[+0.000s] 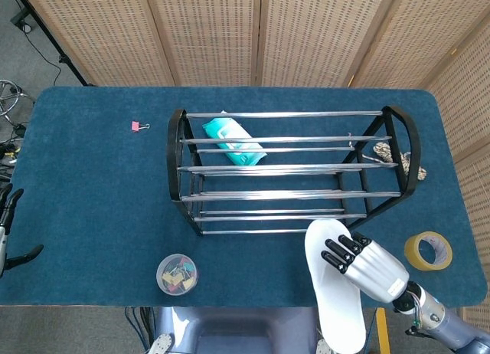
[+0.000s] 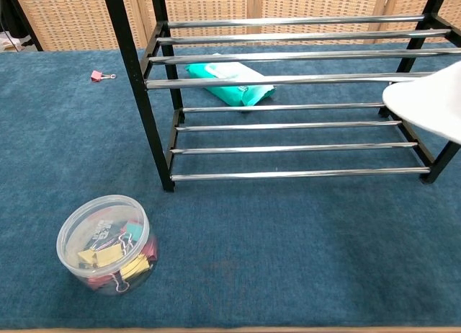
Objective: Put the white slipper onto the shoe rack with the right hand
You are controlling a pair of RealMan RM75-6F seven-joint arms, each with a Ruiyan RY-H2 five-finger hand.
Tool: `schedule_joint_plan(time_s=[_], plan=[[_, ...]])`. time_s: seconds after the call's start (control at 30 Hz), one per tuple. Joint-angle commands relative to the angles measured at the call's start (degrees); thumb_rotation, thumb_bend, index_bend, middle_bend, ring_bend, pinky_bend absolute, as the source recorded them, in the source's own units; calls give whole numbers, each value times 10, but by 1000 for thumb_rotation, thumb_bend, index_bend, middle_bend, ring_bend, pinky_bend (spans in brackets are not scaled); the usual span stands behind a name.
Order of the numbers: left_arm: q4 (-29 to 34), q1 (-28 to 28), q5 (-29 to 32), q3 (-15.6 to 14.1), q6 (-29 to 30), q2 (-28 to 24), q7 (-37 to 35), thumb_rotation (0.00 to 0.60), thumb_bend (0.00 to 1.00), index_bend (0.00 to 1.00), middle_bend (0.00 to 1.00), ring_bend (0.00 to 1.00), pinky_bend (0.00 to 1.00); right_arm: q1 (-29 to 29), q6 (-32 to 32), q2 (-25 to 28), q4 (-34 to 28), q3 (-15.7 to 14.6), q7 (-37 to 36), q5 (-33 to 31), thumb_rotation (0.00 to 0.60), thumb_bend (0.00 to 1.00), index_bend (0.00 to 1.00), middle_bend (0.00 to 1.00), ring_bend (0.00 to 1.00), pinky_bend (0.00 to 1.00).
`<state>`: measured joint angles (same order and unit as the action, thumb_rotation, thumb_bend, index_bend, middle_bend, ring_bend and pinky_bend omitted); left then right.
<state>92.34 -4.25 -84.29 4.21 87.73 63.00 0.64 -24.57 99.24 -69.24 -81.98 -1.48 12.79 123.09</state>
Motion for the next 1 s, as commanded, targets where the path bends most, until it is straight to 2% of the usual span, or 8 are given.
schedule_joint_plan(time_s=[0.03, 0.4, 1.0], plan=[[0, 0, 0, 0, 0, -2, -3, 600, 0, 0, 0, 0, 0, -2, -4, 10, -17, 6, 12, 7, 600, 621, 612, 554, 654, 851], [1, 2, 0, 1, 2, -5, -11, 600, 0, 0, 0, 0, 0, -4, -24, 19, -34, 17, 21, 8, 600, 620, 613, 556, 656, 852], [1, 3, -1, 2, 2, -10, -22, 600, 0, 0, 0, 0, 0, -34, -89, -43, -9, 53, 18, -52, 600, 620, 618, 564, 663, 854]])
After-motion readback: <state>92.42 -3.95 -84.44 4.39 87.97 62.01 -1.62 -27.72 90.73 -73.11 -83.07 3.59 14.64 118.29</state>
